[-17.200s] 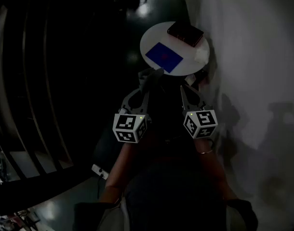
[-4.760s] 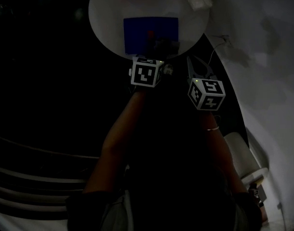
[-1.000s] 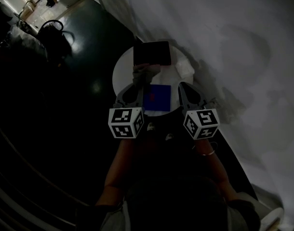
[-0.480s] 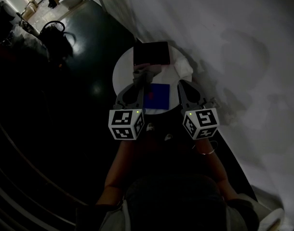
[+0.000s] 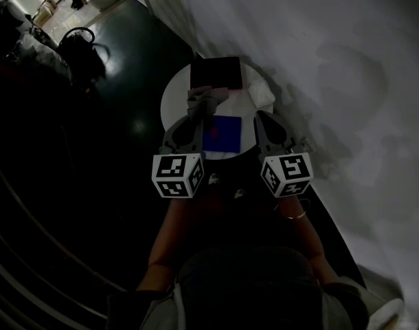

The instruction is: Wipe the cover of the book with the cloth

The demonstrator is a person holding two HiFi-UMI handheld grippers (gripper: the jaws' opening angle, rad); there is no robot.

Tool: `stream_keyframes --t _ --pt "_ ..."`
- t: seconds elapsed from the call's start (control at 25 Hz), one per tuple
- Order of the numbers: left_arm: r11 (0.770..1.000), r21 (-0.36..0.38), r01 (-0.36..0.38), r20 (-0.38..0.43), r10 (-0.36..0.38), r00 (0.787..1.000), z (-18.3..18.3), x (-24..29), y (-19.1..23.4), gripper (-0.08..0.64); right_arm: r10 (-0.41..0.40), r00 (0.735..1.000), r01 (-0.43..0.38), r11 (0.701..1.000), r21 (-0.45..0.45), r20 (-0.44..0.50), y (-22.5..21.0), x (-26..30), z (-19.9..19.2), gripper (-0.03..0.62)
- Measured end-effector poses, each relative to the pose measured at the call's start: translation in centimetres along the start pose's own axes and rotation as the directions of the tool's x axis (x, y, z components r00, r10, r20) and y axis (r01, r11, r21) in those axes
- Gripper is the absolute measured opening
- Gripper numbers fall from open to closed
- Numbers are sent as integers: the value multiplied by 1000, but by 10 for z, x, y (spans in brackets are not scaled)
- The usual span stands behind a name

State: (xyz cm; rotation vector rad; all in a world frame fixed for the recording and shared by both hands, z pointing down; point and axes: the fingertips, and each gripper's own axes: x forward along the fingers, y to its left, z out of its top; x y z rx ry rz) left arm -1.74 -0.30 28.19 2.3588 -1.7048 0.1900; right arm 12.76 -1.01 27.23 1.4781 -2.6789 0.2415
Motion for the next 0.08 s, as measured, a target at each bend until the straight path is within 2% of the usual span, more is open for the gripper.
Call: stream_keyframes --t 0.08 --pt "1000 2 -4 9 4 1000 2 0 -1 34 1 1000 -1 1000 -3 5 -2 -1 2 28"
